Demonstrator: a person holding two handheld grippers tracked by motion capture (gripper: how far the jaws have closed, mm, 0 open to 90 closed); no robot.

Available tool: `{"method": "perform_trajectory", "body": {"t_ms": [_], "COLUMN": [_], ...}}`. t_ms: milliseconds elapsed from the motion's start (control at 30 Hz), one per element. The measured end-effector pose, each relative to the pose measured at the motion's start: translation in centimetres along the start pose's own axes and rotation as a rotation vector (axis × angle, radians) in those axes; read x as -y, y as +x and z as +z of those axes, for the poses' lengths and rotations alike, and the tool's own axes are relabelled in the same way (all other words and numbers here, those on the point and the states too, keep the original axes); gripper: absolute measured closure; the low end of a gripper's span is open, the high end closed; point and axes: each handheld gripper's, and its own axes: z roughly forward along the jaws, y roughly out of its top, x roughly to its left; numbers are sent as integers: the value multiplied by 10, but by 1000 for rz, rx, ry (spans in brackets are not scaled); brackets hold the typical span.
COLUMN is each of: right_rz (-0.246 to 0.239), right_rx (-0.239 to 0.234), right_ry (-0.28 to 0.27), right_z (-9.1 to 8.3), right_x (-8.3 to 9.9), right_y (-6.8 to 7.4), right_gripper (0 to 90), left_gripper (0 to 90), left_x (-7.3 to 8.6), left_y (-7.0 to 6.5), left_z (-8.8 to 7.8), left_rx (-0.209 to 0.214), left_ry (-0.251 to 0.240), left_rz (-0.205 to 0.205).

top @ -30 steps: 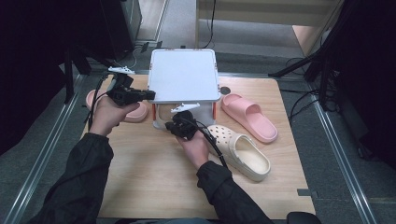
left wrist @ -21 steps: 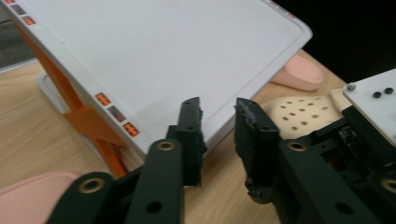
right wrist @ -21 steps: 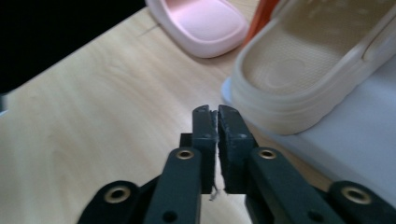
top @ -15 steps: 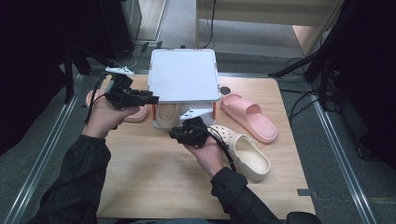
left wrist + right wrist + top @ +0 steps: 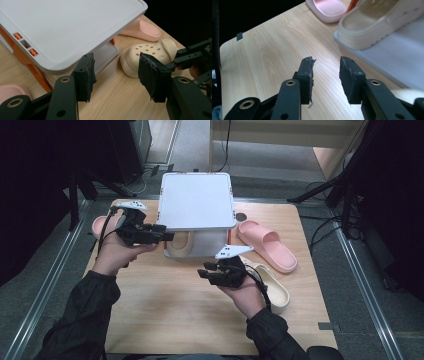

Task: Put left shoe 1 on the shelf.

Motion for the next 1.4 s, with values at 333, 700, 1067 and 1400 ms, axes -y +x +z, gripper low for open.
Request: {"method": "perform_trajectory", "body": {"t_ms": [333,700,1067,1400], "right_rz": [-9,20,22,44], "right_rx": [-6,25,78,114], "right_ry": [-6,-20,-15,-42], "right_z": [-33,-66,-83,-94], "right_x": [20,47,57,64], "right_y": [-11,-25,-36,-36], "right_gripper": [622,608,589,590], "left_gripper": [417,402,399,396], "left_x": [20,42,63,80], "left_y": [-8,-14,-19,-20], "left_z": [4,10,22,35], "left_rx": [-28,-55,-56,-50], "left_ry": [-12,-2,6,30], "left_rz": [4,4,-1,9]}}
